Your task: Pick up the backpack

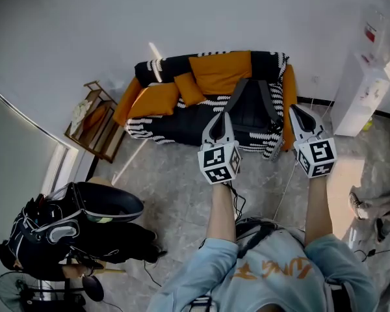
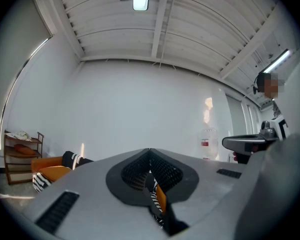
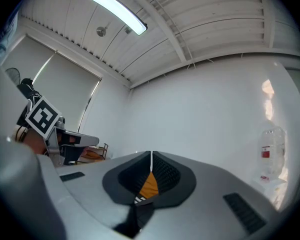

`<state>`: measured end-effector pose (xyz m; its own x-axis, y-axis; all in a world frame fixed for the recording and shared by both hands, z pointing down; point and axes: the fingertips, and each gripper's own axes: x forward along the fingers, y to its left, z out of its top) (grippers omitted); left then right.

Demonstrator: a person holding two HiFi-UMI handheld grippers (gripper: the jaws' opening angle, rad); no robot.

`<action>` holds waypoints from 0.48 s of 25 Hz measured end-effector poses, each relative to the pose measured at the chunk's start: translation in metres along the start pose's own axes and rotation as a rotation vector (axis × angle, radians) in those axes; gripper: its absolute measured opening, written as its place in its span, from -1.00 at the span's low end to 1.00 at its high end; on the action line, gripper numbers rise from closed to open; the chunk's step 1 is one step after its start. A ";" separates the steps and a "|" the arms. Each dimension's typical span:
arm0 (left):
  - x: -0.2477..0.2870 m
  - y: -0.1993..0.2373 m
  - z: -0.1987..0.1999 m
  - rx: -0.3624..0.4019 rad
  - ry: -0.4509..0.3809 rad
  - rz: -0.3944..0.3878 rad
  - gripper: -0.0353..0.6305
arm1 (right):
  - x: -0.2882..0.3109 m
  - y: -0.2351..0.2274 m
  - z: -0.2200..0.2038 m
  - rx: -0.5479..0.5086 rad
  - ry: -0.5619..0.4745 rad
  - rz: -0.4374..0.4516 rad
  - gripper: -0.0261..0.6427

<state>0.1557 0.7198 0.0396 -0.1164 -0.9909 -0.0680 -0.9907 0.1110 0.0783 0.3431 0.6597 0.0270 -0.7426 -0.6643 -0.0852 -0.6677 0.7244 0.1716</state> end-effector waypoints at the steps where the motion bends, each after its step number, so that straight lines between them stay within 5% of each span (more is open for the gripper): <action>1: 0.001 0.001 0.001 -0.003 -0.002 0.003 -0.83 | 0.001 -0.001 0.001 0.000 -0.003 0.002 -0.83; 12: 0.033 0.011 0.024 0.017 -0.043 -0.028 -0.83 | 0.024 -0.016 0.010 -0.011 -0.025 -0.003 -0.83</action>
<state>0.1394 0.6904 0.0144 -0.0907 -0.9895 -0.1129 -0.9947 0.0845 0.0590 0.3349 0.6340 0.0122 -0.7416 -0.6618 -0.1101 -0.6696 0.7200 0.1824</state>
